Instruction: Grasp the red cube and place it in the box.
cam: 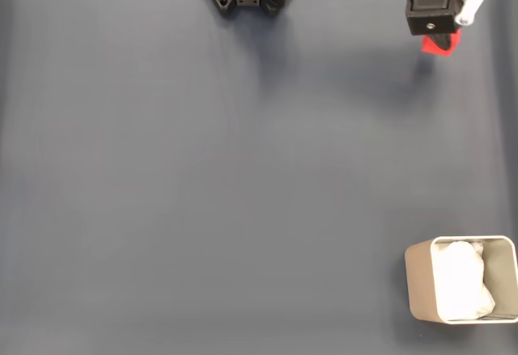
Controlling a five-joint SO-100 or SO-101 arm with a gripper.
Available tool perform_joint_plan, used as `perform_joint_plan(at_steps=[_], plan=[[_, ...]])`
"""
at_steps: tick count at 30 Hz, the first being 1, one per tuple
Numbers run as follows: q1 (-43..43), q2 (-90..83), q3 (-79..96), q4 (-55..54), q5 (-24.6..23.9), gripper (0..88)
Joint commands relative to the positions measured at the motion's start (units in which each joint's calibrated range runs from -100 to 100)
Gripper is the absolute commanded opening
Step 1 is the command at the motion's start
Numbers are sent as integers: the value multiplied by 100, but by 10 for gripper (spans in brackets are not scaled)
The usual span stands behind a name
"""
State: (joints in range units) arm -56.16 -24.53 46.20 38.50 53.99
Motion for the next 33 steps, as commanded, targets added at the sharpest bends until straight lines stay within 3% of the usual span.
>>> perform_joint_plan(at_steps=[1,33], plan=[[360,-276,-770,232,34,60],[2647,833,-3644,502,-93,54]])
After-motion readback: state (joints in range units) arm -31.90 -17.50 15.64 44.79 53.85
